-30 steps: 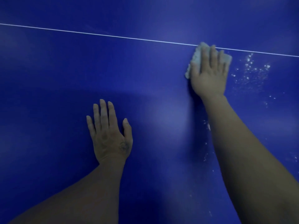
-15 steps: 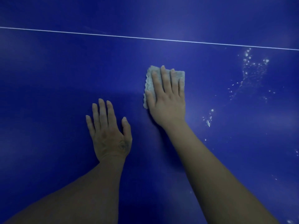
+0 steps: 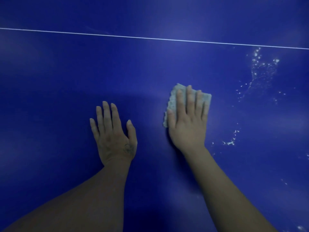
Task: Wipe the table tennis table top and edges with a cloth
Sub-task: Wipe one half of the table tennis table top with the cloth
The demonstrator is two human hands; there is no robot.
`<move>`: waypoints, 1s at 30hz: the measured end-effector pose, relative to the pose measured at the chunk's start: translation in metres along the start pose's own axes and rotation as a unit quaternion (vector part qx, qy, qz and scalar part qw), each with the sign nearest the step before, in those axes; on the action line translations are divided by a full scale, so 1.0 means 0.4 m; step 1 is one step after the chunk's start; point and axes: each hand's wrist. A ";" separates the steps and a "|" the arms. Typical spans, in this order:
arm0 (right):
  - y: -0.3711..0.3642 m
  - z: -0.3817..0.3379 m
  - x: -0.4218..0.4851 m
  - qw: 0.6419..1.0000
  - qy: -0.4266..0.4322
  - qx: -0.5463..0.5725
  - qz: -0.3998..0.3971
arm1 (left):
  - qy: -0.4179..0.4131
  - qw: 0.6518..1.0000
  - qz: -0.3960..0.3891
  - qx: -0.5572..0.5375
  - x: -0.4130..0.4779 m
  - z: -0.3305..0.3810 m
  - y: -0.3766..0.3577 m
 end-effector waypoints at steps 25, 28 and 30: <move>-0.073 -0.451 0.332 0.961 0.275 0.029 -0.004 | -0.011 0.999 -0.029 0.025 0.007 -0.009 -0.010; -0.090 -0.579 0.416 0.956 0.293 0.029 0.003 | -0.013 0.999 -0.031 0.019 0.006 -0.011 -0.014; -0.084 -0.632 0.474 0.958 0.283 0.020 -0.026 | -0.016 0.999 -0.034 0.023 0.004 -0.015 -0.015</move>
Point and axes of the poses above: each hand's wrist, its own x-axis towards the middle knuckle, its own y-axis out of the back of the hand, z = x × y, and after that the axes turned 1 degree about -x, right-handed
